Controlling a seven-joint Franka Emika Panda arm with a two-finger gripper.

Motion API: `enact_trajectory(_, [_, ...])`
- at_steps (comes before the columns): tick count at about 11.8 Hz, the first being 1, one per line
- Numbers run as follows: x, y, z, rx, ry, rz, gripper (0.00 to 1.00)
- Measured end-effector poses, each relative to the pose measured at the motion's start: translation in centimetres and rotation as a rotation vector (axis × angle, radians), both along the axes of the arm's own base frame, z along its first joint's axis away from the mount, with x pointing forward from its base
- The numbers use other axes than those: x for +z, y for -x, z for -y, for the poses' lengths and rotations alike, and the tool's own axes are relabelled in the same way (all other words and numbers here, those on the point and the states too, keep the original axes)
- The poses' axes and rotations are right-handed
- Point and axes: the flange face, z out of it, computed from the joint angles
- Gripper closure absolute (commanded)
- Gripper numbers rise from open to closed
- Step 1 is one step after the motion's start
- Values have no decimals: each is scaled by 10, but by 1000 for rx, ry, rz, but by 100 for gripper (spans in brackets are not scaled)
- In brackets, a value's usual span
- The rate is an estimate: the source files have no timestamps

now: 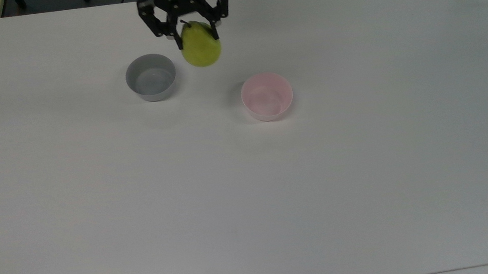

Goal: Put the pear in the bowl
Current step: 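Lower the held pear into the pink bowl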

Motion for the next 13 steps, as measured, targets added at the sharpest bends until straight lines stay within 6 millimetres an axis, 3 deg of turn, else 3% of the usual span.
enact_trajectory(8, [-99,16,-94,65,-4,-24,97])
enact_trajectory(13, [-159,6,-128,55,36,-42,97])
